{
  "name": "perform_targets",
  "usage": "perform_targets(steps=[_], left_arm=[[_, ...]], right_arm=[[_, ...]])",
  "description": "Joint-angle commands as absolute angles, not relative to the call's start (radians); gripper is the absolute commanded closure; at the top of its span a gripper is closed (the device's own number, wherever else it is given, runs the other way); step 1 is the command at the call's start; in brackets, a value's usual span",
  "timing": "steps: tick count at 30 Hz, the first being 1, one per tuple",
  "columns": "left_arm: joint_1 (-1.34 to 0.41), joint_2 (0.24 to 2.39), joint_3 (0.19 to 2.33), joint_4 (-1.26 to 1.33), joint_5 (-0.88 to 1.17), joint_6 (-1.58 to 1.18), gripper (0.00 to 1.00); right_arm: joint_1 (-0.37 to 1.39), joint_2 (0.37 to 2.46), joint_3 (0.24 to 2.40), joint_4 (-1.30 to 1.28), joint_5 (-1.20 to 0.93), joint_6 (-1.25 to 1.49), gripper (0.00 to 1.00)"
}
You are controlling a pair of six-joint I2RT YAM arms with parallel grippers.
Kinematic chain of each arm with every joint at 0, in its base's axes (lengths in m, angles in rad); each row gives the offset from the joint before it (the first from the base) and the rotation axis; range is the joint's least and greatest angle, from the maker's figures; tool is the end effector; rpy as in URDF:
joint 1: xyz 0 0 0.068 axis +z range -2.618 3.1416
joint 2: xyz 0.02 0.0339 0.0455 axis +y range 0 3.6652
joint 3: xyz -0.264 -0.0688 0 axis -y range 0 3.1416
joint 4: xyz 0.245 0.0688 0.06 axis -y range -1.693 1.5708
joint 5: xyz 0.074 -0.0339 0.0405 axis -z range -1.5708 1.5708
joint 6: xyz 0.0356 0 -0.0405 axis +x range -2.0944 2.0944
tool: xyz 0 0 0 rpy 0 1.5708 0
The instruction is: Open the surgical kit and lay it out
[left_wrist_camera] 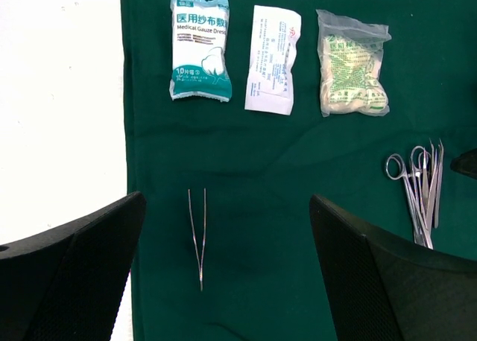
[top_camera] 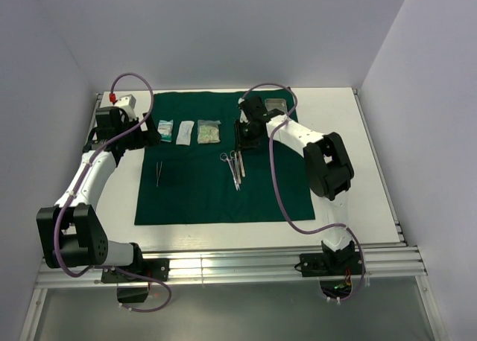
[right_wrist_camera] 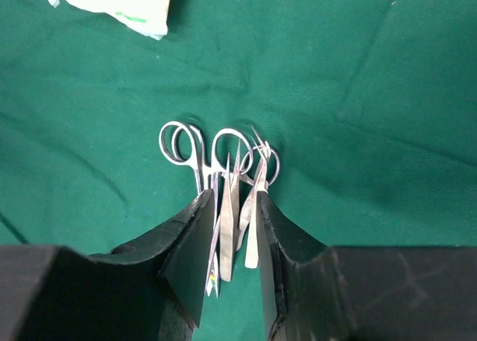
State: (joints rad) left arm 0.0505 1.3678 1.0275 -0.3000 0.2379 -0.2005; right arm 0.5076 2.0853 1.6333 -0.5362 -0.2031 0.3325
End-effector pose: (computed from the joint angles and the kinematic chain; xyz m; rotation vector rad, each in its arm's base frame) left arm 0.3049 0.0070 0.2820 -0.1449 2.2070 -0.3462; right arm 0.3954 0.2281 0.1994 -0.3105 2.6167 0.5671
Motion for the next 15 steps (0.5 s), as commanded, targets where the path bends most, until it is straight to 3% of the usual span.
perform_targets(steps=[1, 15], left_arm=[[0.046, 1.371, 1.046, -0.268, 0.241, -0.209, 0.05], [0.046, 1.396, 1.063, -0.281, 0.238, -0.207, 0.05]], right_arm=[[0.525, 2.034, 1.626, -0.511, -0.216, 0.324, 0.64], [0.545, 2.134, 1.7, -0.551, -0.226, 0.327, 0.72]])
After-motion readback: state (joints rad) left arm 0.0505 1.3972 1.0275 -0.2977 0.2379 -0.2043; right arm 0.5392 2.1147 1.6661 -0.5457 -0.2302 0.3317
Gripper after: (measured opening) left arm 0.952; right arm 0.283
